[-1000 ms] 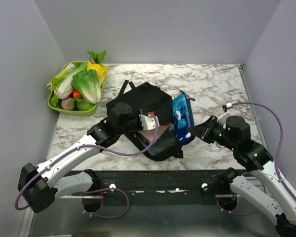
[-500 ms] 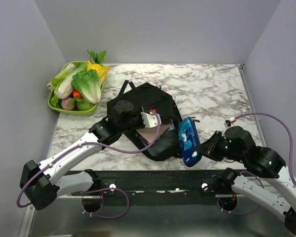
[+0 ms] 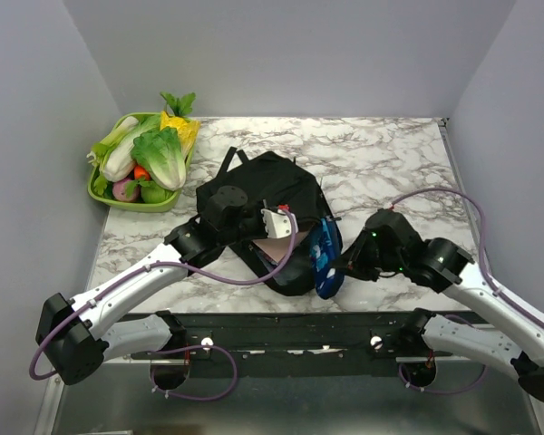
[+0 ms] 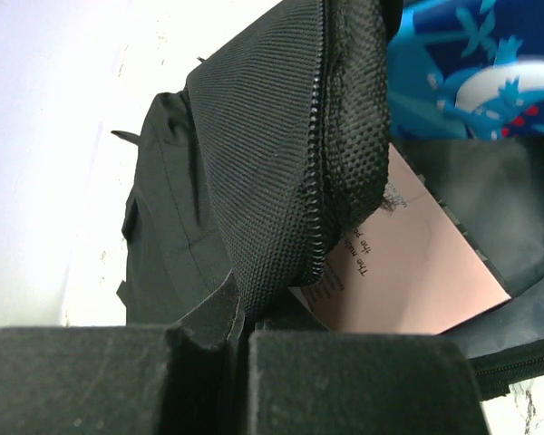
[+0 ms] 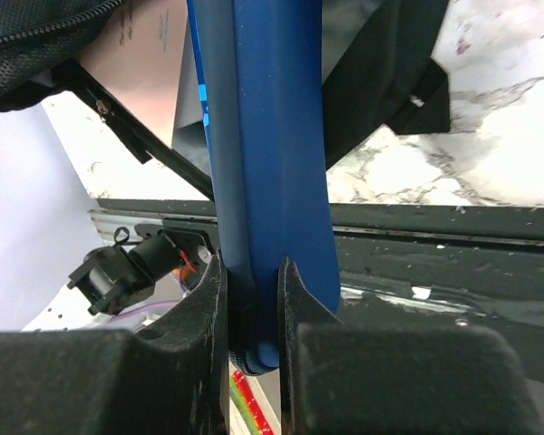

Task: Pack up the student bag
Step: Place the stationery in the student bag.

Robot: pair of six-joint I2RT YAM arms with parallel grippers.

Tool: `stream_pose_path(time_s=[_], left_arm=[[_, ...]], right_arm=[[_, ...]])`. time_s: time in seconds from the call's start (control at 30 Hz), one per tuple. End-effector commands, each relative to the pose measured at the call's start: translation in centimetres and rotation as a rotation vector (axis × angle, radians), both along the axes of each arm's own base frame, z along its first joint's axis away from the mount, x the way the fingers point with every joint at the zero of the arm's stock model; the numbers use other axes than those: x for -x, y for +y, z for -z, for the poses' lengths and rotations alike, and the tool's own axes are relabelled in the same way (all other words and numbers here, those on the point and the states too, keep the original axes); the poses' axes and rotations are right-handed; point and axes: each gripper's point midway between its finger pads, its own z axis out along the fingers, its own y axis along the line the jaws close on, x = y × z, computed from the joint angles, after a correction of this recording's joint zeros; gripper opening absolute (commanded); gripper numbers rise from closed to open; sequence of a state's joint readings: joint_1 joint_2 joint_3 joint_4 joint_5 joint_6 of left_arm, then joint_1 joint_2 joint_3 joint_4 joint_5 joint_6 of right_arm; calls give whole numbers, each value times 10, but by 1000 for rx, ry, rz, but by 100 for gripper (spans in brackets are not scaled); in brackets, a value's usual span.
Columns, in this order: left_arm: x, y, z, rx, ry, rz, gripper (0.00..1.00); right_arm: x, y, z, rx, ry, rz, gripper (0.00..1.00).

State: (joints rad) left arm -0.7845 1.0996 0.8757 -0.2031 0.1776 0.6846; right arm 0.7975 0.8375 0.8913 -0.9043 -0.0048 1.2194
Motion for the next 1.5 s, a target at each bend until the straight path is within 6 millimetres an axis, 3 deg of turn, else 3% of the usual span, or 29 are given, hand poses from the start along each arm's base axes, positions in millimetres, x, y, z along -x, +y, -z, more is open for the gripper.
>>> stream_pose_path(time_s=[0.0,0.1,0.17,0.33,0.4,0.47,0.63,0.7,0.77,0.8,0.93,1.0,1.03,1.07,1.17,1.37,1.47], left_arm=[[9,-17,-40,91,-85,94,0],[12,-19,-42,98,-83,106,0],[13,-19,-44,99,-82,111,0],[18,-20,-47,103,-80,127,0],[20,-18,-49,106,-79,126,0],[22,-17,-48,104,-74,130,0],[26,-14,-50,107,-78,135,0],[26,-14,-50,105,-79,137,0],[27,-14,-50,107,-77,140,0],[27,-14,-50,107,-77,140,0],[28,-12,-49,102,-74,142,0],[29,-13,-48,102,-71,146,0],[30,-14,-49,106,-69,149,0],[31,-14,-50,108,-68,152,0],[32,-15,-51,112,-57,155,0],[30,-20,-56,123,-49,154,0],[26,-22,-63,144,-50,136,1]], right_arm=[[-15,40,-17,-55,-27,-6,1],[-17,52,-15,-15,13,25,1],[-18,55,2,67,83,54,1],[-43,75,-11,141,1,164,1],[-54,77,-10,160,-40,204,11],[-67,82,-11,159,-109,225,13],[-82,61,10,357,-133,374,8],[-80,54,12,453,-137,389,9],[-77,53,29,566,-104,360,14],[-77,57,25,568,-101,354,14],[-59,58,52,595,-40,314,18],[-61,66,55,519,-57,298,27],[-57,65,66,522,-46,276,33],[-60,75,65,483,-63,253,45],[-65,99,64,444,-87,153,62],[-63,146,50,338,-128,-59,74],[-65,145,24,249,-194,-58,75]])
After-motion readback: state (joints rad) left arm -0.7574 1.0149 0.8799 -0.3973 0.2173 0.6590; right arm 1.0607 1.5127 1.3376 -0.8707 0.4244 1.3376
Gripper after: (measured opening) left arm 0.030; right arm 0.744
